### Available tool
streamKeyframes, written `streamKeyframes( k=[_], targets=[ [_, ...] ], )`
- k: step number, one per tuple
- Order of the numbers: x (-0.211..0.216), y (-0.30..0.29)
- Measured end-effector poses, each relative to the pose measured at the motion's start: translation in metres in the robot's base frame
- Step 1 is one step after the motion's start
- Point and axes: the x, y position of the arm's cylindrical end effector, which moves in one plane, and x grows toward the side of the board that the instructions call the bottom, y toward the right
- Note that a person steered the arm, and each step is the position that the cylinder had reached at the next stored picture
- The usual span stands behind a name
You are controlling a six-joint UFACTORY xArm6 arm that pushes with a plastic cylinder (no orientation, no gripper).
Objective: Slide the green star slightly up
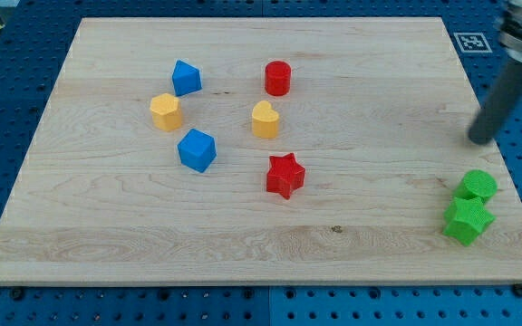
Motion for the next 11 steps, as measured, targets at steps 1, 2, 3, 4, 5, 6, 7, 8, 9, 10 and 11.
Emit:
streamKeyframes(
  k=[1, 2, 3, 4, 5, 6, 7, 8, 9, 10, 11],
  targets=[
    [0.065, 0.023],
    [0.127, 0.009],
    [0.145, -0.048],
    [0.149, -0.059],
    [0.138, -0.060],
    [0.126, -0.059],
    [0.112, -0.059],
    [0.099, -0.059],
    [0.090, -0.061],
    [0.082, -0.073],
    [0.071, -0.089]
  ],
)
